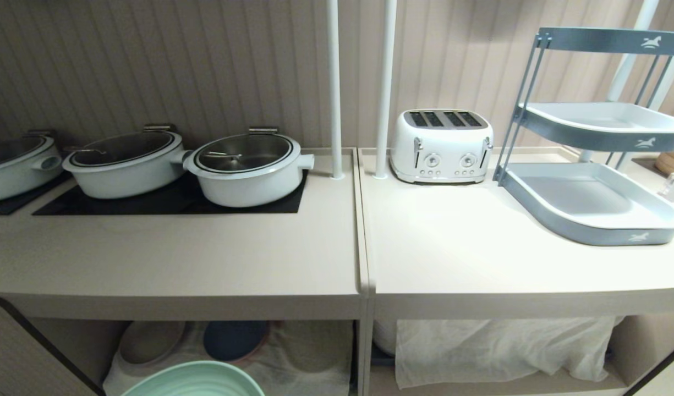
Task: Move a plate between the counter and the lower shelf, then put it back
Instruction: Put the plate in the cupboard
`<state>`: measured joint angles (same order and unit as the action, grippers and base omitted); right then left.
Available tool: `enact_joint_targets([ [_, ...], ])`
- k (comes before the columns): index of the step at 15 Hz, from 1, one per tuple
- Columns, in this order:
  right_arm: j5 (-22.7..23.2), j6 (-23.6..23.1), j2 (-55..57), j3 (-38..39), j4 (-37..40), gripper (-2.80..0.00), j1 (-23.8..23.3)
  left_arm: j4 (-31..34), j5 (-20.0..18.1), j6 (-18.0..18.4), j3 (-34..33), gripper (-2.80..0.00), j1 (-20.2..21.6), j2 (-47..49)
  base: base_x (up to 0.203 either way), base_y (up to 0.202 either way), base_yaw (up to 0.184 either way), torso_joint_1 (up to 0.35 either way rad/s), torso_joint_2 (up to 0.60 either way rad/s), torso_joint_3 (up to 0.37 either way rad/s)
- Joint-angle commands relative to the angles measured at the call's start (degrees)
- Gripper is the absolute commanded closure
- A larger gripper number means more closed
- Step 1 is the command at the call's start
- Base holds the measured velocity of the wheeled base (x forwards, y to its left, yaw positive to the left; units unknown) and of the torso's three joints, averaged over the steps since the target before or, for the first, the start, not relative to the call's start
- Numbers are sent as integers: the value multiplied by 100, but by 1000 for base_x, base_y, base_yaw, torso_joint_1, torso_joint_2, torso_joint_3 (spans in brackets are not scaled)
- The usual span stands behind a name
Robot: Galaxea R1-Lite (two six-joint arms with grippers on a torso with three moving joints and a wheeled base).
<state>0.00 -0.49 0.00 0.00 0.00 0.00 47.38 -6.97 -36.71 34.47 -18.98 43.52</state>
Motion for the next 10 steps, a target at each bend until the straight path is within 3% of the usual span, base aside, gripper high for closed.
enact_joint_targets([
  [1, 0, -4, 0, 0, 0, 0, 0, 26, -6, -21, -2, 0, 0, -1, 0, 0, 0, 0, 0, 0],
  [10, 0, 5, 0, 0, 0, 0, 0, 26, -6, -21, -11, 0, 0, -81, 0, 0, 0, 0, 0, 0],
])
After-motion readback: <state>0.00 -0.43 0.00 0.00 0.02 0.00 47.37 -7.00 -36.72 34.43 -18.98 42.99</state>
